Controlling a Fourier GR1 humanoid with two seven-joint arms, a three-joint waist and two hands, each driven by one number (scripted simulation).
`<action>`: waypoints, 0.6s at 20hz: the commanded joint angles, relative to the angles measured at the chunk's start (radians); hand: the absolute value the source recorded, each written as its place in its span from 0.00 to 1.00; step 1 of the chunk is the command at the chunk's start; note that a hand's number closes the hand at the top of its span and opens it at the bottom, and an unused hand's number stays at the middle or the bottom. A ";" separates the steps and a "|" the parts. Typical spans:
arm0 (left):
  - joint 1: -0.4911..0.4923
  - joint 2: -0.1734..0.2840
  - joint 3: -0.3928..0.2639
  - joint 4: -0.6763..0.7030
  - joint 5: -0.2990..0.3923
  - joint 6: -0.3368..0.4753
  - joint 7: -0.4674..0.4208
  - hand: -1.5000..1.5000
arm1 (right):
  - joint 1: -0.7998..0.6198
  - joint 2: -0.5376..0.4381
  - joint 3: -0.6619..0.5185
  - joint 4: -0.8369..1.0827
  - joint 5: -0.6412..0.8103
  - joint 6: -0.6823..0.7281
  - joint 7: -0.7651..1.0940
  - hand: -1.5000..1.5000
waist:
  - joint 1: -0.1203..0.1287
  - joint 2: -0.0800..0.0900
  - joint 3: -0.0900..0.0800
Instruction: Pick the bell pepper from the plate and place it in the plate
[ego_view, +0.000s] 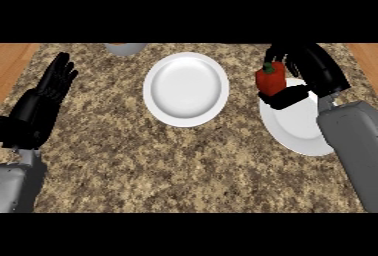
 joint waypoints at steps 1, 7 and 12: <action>-0.016 -0.009 -0.016 -0.010 -0.011 -0.008 0.013 0.50 | -0.175 0.125 0.028 0.141 0.040 -0.008 0.065 1.00 | 0.022 0.006 0.000; 0.009 -0.024 -0.009 -0.014 -0.019 -0.017 -0.020 0.50 | -0.258 0.285 0.025 0.318 0.079 -0.086 0.074 1.00 | 0.019 0.006 0.000; -0.063 -0.016 0.004 -0.001 -0.013 -0.020 0.035 0.50 | -0.382 0.406 0.021 0.530 0.131 -0.166 0.082 1.00 | 0.026 0.011 0.000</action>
